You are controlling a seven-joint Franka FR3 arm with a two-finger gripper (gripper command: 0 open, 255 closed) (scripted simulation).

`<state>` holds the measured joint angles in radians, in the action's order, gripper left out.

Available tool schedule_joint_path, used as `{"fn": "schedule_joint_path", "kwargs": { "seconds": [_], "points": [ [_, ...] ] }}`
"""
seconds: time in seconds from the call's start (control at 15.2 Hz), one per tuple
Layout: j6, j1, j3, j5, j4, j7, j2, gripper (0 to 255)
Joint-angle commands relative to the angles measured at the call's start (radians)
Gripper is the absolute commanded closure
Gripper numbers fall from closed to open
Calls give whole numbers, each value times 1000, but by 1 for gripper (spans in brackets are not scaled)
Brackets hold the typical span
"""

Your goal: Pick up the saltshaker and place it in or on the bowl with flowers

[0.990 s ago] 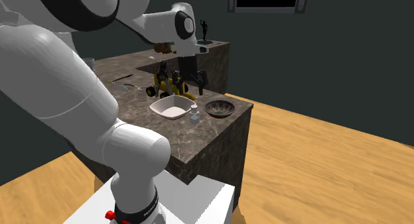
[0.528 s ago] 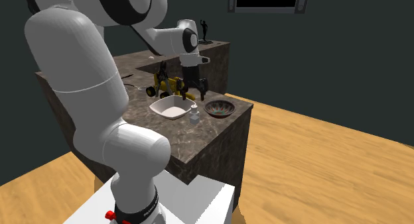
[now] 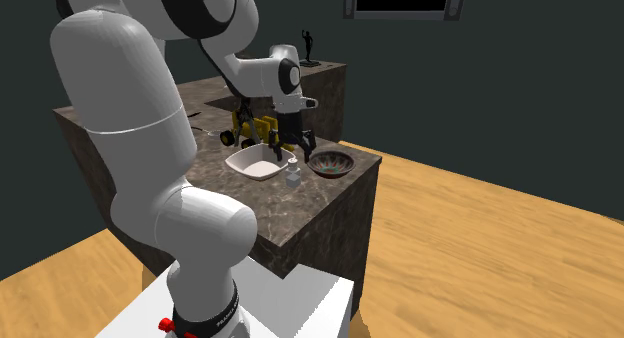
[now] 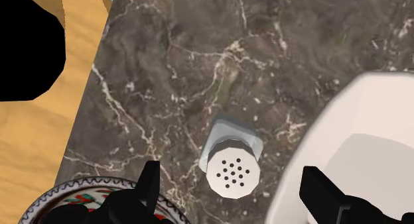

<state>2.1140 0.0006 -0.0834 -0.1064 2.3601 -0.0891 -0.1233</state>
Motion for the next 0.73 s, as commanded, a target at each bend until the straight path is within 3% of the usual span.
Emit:
{"fn": "schedule_joint_path", "kwargs": {
  "seconds": [0.0, 0.33, 0.4, 0.66],
  "points": [
    [6, 0, 0, -1, 4, -1, 1, 0],
    [6, 0, 0, -1, 4, -1, 1, 0],
    [6, 0, 0, -1, 4, -1, 1, 255],
    [6, 0, 0, -1, 4, -1, 1, 255]
  ]
}}
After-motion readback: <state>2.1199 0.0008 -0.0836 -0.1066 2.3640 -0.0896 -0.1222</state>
